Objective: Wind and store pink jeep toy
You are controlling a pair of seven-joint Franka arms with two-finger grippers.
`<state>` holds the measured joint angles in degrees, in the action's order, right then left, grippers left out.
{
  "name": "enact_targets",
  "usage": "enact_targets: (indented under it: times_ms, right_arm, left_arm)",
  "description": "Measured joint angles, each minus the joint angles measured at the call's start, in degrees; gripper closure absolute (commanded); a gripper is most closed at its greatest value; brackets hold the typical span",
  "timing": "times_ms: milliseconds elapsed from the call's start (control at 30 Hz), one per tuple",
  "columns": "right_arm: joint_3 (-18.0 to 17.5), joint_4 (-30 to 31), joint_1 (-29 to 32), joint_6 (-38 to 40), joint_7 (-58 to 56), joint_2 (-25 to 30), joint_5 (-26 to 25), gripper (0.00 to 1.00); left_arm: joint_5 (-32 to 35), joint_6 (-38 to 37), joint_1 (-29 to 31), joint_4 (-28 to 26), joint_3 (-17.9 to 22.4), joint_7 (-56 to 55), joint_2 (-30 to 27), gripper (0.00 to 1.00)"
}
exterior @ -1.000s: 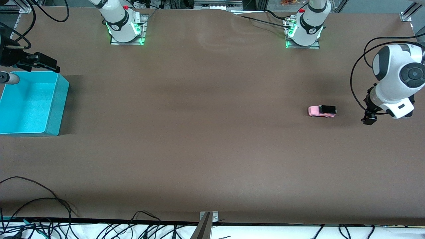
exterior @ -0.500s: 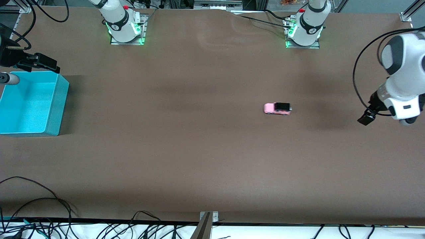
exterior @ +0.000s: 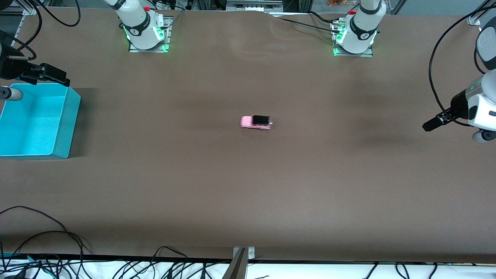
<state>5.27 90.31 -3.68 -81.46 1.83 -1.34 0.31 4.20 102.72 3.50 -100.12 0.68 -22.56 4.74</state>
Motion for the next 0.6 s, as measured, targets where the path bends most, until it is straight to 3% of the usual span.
enact_targets:
  times_ms: [600]
  right_arm:
    - [-0.44,-0.04,-0.24,1.47,0.86,0.04,0.01,0.0]
  left_arm:
    - [-4.98,-1.65,-0.81,3.35,-2.18,19.96,0.0,0.0]
